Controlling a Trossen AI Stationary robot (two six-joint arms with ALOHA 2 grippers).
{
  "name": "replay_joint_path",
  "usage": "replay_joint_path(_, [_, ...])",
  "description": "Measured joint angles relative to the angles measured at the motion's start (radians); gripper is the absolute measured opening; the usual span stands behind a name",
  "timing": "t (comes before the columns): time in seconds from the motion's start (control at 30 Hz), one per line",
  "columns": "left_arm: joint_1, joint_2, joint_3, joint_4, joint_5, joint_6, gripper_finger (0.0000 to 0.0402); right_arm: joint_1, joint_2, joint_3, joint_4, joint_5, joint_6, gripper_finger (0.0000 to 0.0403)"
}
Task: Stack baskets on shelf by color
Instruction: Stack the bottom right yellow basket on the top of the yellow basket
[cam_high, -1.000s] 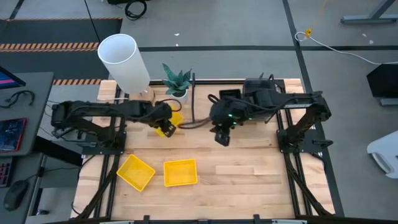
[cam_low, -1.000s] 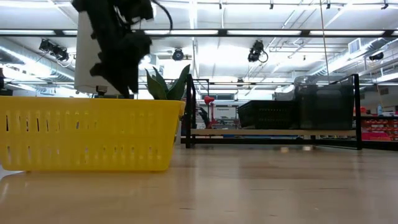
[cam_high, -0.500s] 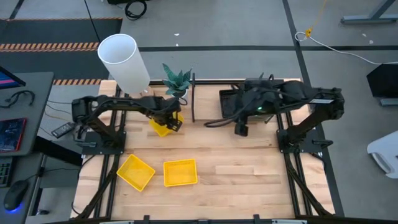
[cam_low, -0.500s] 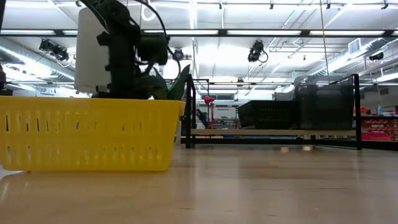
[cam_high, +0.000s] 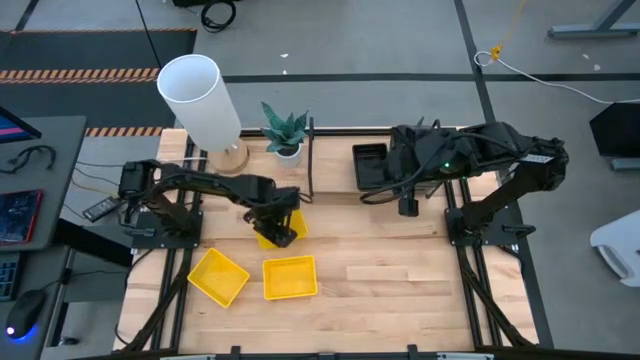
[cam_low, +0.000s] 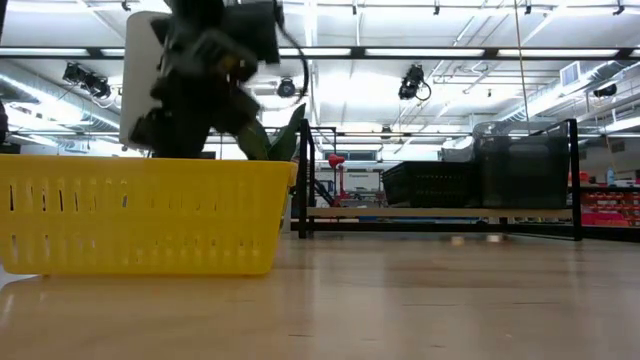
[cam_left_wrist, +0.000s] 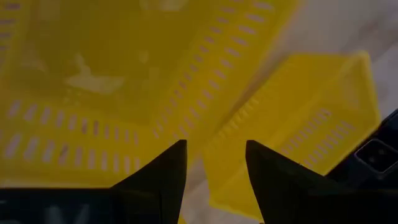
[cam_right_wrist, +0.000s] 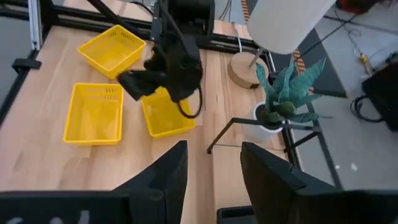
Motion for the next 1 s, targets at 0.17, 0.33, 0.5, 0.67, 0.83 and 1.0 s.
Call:
replay_joint_path(0.17, [-0.097,-0.027,0.129,-0.054,-0.103,-0.018,0.0172,-0.018,0.001,-0.001,0.004,-0.001,-0.067,0.0154])
replay_joint_path(0.33, [-0.224,-0.024,0.222,-0.038,-0.231,-0.055,0.0172,-0.037,-0.008,-0.035,0.054,-0.003,-0.095,0.0154])
replay_joint_path(0.5, [-0.313,0.0,0.216,-0.005,-0.396,-0.089,0.0172,-0.038,-0.029,-0.127,0.128,-0.012,-0.099,0.0154])
replay_joint_path(0.67, [-0.369,0.028,0.216,-0.018,-0.513,-0.038,0.0172,-0.038,-0.057,-0.236,0.215,-0.06,-0.096,0.0154])
replay_joint_path(0.83, [-0.403,0.075,0.216,0.0,-0.588,0.151,0.0172,-0.038,-0.071,-0.301,0.286,-0.102,-0.09,0.0154])
replay_joint_path(1.0, [-0.409,0.133,0.216,0.026,-0.588,0.215,0.0172,-0.032,-0.084,-0.309,0.3,-0.104,-0.074,0.0154])
